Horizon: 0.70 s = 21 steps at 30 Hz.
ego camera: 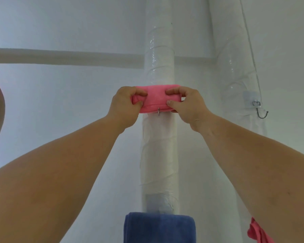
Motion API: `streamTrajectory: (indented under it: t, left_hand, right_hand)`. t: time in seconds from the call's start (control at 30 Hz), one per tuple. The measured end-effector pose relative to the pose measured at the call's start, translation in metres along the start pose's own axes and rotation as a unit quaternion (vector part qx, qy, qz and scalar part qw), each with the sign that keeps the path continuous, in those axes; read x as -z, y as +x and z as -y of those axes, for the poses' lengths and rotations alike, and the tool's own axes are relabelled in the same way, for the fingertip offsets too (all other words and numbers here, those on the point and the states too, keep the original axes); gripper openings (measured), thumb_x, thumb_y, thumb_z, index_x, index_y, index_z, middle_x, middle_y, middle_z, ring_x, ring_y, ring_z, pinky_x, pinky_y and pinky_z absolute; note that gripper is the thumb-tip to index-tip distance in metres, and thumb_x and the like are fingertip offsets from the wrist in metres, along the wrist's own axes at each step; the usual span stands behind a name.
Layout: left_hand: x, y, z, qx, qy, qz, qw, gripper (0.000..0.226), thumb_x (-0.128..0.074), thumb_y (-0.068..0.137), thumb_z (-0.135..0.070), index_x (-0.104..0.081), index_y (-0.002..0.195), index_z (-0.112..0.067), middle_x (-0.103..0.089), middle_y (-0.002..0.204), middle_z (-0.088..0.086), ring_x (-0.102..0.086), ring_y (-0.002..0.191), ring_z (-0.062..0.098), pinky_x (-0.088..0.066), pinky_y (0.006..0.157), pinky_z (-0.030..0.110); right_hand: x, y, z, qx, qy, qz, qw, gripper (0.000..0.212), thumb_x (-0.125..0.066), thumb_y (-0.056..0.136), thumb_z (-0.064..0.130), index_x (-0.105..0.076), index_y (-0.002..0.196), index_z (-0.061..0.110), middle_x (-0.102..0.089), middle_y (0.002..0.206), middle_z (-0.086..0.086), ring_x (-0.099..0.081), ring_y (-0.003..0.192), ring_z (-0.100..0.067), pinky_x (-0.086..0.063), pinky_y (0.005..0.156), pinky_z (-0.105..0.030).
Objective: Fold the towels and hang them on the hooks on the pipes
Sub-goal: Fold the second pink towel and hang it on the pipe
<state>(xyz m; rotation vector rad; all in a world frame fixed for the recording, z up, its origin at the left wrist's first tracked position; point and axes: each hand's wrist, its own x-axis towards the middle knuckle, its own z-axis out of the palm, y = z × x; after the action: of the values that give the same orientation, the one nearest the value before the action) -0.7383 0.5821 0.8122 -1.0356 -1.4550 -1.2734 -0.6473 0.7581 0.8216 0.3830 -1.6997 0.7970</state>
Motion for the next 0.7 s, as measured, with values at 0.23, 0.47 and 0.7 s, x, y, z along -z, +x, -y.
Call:
streamTrajectory:
  t: [0.23, 0.47, 0.7]
  left_hand:
    - [-0.013, 0.002, 0.01, 0.014, -0.021, -0.017, 1.0, 0.031, -0.066, 0.088, 0.0, -0.069, 0.097, -0.029, -0.056, 0.117, -0.009, -0.055, 0.105, 0.013, -0.048, 0.092, 0.026]
    - [-0.008, -0.011, 0.015, 0.029, -0.064, 0.015, 0.997, 0.035, -0.07, 0.086, -0.002, -0.073, 0.095, -0.036, -0.062, 0.117, -0.01, -0.06, 0.098, 0.016, -0.054, 0.087, 0.028]
    - [-0.021, -0.022, 0.02, 0.076, -0.107, 0.0, 0.991, 0.03, -0.066, 0.089, -0.001, -0.072, 0.096, -0.029, -0.064, 0.106, -0.003, -0.056, 0.074, 0.009, -0.046, 0.062, 0.014]
  right_hand:
    - [-0.003, 0.001, -0.009, 0.013, -0.034, -0.025, 0.999, 0.03, -0.073, 0.082, 0.003, -0.071, 0.095, 0.03, -0.061, 0.093, 0.014, -0.062, 0.083, -0.019, -0.057, 0.086, -0.035]
    - [0.009, -0.023, -0.009, -0.025, -0.001, -0.005, 1.0, 0.028, -0.071, 0.084, -0.002, -0.072, 0.097, 0.023, -0.061, 0.091, 0.009, -0.065, 0.072, -0.022, -0.062, 0.075, -0.035]
    - [-0.002, -0.034, -0.018, -0.094, 0.079, -0.017, 0.992, 0.024, -0.07, 0.085, -0.004, -0.07, 0.098, 0.016, -0.06, 0.096, 0.0, -0.065, 0.086, -0.022, -0.063, 0.079, -0.044]
